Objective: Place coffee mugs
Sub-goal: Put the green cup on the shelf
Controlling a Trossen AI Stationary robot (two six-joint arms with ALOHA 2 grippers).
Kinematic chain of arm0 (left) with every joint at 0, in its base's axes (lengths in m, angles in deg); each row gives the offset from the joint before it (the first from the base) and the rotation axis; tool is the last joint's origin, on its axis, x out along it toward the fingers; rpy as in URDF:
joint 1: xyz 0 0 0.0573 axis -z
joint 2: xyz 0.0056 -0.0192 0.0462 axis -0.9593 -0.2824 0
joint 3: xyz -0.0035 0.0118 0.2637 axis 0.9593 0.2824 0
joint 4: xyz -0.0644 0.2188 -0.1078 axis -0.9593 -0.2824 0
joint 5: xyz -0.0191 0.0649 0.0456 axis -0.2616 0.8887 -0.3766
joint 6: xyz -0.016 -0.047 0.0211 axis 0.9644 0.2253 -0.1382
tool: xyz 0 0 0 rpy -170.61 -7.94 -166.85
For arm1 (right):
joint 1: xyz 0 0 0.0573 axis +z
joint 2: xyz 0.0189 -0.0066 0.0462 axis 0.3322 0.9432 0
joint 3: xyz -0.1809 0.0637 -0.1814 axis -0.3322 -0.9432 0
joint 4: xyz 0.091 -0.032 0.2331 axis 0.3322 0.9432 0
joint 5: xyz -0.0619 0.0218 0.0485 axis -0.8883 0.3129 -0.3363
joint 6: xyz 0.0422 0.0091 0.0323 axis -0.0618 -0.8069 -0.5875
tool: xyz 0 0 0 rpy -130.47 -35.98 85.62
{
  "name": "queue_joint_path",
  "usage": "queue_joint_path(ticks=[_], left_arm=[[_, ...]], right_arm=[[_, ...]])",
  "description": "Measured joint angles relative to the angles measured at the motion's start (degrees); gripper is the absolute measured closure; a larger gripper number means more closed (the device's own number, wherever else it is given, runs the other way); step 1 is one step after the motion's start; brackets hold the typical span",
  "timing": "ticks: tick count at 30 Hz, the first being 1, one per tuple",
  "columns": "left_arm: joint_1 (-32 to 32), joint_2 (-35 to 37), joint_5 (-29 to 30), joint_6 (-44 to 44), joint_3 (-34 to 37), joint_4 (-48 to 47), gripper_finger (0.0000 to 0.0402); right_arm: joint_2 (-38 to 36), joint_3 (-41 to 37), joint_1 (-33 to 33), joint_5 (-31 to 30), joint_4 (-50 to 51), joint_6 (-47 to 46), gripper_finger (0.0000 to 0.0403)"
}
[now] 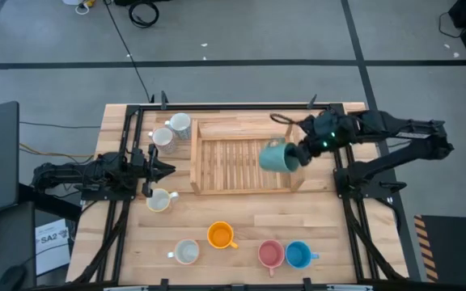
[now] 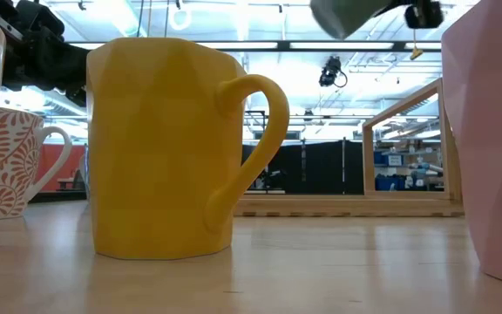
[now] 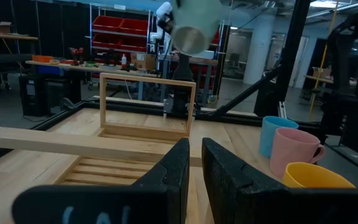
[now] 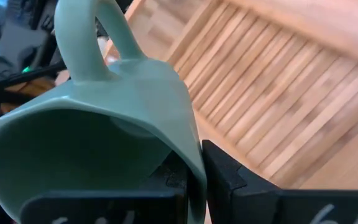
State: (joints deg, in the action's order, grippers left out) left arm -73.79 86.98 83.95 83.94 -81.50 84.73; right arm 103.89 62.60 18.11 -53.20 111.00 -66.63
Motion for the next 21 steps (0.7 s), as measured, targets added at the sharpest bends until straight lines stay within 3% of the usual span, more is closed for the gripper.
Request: queue_joint_path(ticks=[8,21], left_arm=[[0.0,0.0,0.0,-0.01,-0.01,0.0,0.0351],[0.0,0.0,0.01,-0.01,0.0,0.0,0.0351]], right_arm=[[10.22,9.11,-12.0,4.43,0.7,12.11,0.037],[31.18,22.48,-23.37,2.49,12.94,25.88,0.037]])
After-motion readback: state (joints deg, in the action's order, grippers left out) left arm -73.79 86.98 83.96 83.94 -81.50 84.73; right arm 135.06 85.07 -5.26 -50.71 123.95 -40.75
